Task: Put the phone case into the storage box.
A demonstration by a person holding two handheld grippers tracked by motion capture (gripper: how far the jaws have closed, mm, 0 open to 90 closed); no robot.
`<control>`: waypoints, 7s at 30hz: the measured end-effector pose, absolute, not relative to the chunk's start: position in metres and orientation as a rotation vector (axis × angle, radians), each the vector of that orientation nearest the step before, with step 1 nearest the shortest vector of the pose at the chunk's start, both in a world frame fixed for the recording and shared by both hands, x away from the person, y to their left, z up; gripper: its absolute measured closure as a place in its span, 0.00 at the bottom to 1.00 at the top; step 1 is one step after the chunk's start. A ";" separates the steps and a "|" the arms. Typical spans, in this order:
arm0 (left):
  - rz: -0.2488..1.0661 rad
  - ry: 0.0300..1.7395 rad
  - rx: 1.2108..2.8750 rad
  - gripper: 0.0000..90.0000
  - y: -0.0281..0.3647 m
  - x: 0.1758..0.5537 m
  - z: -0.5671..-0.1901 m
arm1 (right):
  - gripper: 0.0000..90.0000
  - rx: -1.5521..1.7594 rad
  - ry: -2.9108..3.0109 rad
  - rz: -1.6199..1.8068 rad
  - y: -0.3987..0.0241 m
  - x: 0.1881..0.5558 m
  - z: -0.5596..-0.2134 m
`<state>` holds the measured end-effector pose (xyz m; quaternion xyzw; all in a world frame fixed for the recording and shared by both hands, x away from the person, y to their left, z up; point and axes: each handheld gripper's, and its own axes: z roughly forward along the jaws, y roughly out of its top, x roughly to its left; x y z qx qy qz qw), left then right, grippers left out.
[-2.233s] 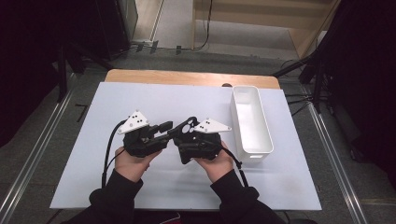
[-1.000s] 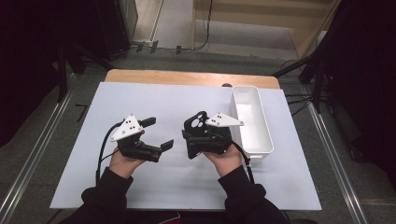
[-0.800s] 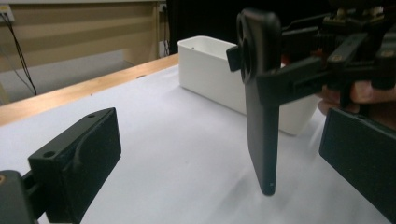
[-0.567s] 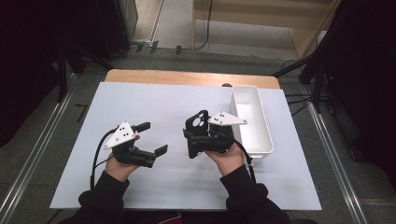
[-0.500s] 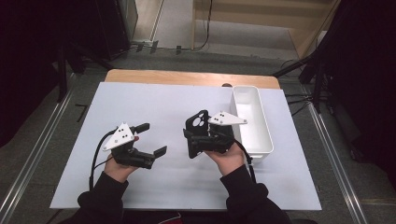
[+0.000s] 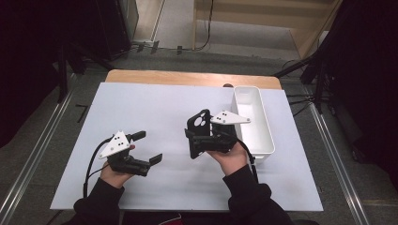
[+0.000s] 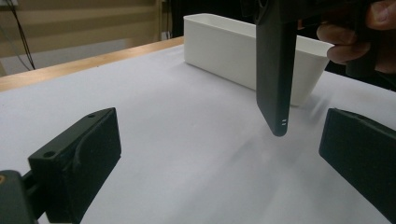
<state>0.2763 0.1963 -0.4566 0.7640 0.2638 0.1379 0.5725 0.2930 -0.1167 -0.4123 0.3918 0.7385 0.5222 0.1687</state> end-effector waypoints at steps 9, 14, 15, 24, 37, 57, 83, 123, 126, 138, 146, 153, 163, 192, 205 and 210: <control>0.317 0.655 1.791 0.00 0.208 0.270 -0.462 | 0.13 1.105 2.104 1.500 -0.122 0.295 -0.404; 0.324 0.659 1.780 0.00 0.211 0.268 -0.461 | 0.13 1.106 2.111 1.517 -0.127 0.300 -0.398; 0.323 0.669 1.782 0.00 0.212 0.267 -0.461 | 0.13 1.104 2.112 1.517 -0.129 0.301 -0.397; 0.336 0.692 1.777 0.00 0.218 0.264 -0.462 | 0.13 1.096 2.109 1.530 -0.138 0.307 -0.385; 0.336 0.697 1.786 0.00 0.220 0.260 -0.464 | 0.13 1.095 2.092 1.550 -0.155 0.314 -0.365; 0.337 0.708 1.770 0.00 0.223 0.261 -0.462 | 0.13 1.112 2.040 1.539 -0.185 0.319 -0.345; 0.340 0.684 1.780 0.00 0.221 0.263 -0.461 | 0.13 1.238 1.872 1.483 -0.243 0.319 -0.339; 0.329 0.706 1.749 0.00 0.228 0.265 -0.460 | 0.13 1.438 1.768 1.300 -0.264 0.391 -0.341; 0.318 0.712 1.751 0.00 0.228 0.266 -0.460 | 0.13 1.447 1.763 1.290 -0.263 0.398 -0.339; 0.318 0.702 1.752 0.00 0.227 0.266 -0.460 | 0.13 1.480 1.724 1.286 -0.263 0.425 -0.331; 0.302 0.700 1.743 0.00 0.226 0.265 -0.459 | 0.13 1.494 1.666 1.252 -0.265 0.441 -0.329; 0.299 0.698 1.742 0.00 0.226 0.265 -0.459 | 0.13 1.519 1.632 1.237 -0.268 0.451 -0.330; 0.299 0.698 1.738 0.00 0.226 0.265 -0.459 | 0.13 1.536 1.615 1.172 -0.263 0.460 -0.344; 0.334 0.691 1.735 0.00 0.226 0.262 -0.457 | 0.13 1.602 1.668 1.133 -0.261 0.466 -0.388; 0.325 0.698 1.743 0.00 0.227 0.264 -0.459 | 0.13 1.654 1.687 1.120 -0.261 0.470 -0.413; 0.331 0.696 1.749 0.00 0.226 0.264 -0.459 | 0.13 1.658 1.699 1.099 -0.259 0.471 -0.420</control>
